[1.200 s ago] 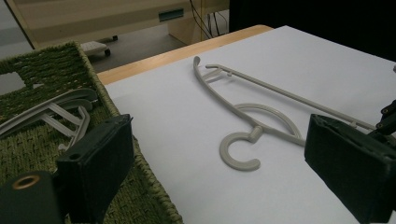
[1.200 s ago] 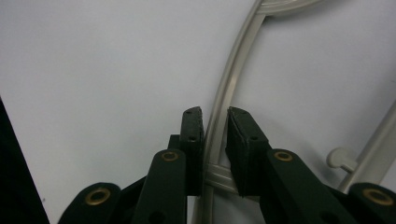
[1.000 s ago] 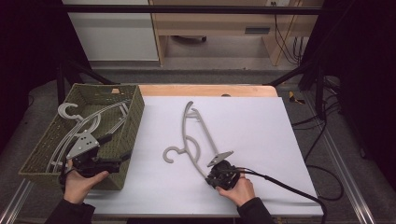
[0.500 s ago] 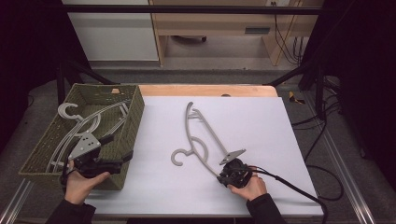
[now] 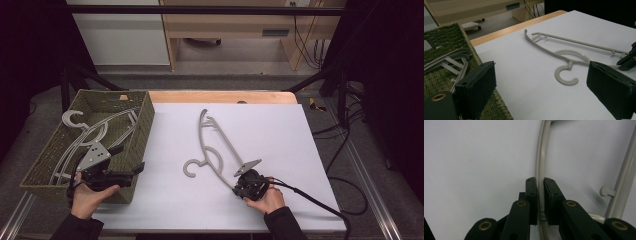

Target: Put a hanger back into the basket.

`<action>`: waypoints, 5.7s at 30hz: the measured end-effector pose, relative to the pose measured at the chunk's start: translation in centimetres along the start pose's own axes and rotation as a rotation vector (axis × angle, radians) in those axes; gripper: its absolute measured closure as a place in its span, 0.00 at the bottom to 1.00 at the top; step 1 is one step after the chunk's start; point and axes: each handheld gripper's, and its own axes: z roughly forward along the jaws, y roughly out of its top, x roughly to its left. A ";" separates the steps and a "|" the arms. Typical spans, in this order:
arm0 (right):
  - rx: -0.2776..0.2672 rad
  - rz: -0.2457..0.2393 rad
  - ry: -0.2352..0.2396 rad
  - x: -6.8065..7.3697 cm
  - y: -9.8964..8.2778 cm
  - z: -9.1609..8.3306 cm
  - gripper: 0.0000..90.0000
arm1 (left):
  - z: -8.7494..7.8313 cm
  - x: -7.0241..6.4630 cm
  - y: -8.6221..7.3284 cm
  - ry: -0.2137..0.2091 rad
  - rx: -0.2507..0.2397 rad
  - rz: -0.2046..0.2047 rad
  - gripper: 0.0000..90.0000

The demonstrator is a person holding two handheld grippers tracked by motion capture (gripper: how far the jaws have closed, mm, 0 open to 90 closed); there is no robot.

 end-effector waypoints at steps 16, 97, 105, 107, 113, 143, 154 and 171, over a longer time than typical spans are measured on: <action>-0.172 -0.008 0.106 -0.8 0.3 -4.5 0.92 | 0.1 -0.2 0.1 0.003 0.010 0.032 0.10; -0.318 -0.222 0.516 1.2 0.8 -10.1 0.91 | 7.6 -4.8 1.8 -0.234 0.373 0.752 0.50; -0.315 -0.244 0.529 1.0 0.5 -9.6 0.91 | 7.9 -5.4 1.4 -0.235 0.418 0.830 0.60; -0.312 -0.245 0.530 1.0 0.5 -9.5 0.91 | 7.7 -5.4 1.4 -0.239 0.401 0.830 0.60; -0.325 -0.236 0.544 0.3 0.1 -9.5 0.91 | 6.8 -5.8 1.6 -0.195 0.418 0.724 0.38; -0.320 -0.212 0.589 -1.6 -1.2 -9.2 0.91 | 9.5 -7.1 -1.7 -0.113 0.264 0.475 0.51; -0.327 -0.214 0.556 -2.2 -1.7 -9.4 0.90 | 9.0 -7.1 -1.8 -0.120 0.233 0.514 0.65; -0.488 -0.133 0.380 -4.0 -2.5 -10.0 0.80 | 8.0 -7.8 -1.2 -0.105 0.214 0.610 0.88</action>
